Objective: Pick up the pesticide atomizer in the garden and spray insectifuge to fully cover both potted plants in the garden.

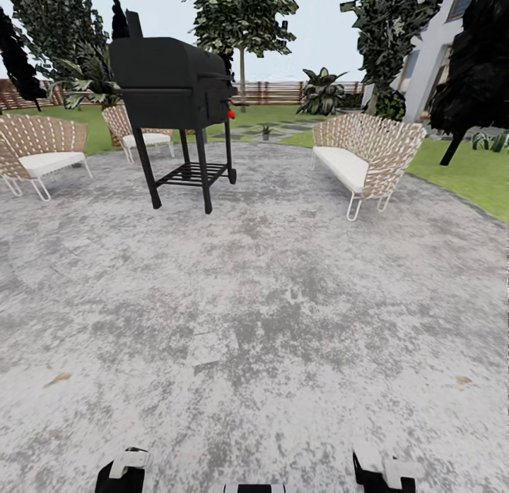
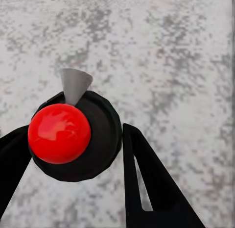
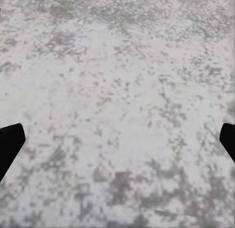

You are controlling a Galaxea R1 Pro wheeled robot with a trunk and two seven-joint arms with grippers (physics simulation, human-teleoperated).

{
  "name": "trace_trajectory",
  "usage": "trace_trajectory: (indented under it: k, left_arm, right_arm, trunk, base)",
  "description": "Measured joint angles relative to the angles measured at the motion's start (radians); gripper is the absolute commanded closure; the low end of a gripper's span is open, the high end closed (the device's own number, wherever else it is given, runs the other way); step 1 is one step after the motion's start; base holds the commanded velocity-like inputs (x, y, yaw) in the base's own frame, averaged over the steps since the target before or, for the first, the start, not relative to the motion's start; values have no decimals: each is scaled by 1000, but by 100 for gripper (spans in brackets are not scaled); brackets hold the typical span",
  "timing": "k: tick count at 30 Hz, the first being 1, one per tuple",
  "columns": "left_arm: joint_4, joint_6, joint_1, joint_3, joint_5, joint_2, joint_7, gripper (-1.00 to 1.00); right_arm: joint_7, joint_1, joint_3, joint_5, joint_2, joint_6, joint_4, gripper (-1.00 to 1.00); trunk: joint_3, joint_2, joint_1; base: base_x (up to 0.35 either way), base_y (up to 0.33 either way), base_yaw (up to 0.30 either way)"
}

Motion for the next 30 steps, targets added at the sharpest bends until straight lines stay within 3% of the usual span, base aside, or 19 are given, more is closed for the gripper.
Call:
trace_trajectory:
  k: [7,30]
  left_arm:
    - [-3,-1,20,0,2,-3,1,100]
    - [0,-1,23,0,2,-9,1,100]
  right_arm:
    - [2,0,2,3,5,-55,42,-100]
    - [1,1,2,1,9,-60,44,-100]
  trunk:
    - [36,2,-3]
    - [126,7,-13]
  base:
    - [0,0,-42]
    - [0,0,-1]
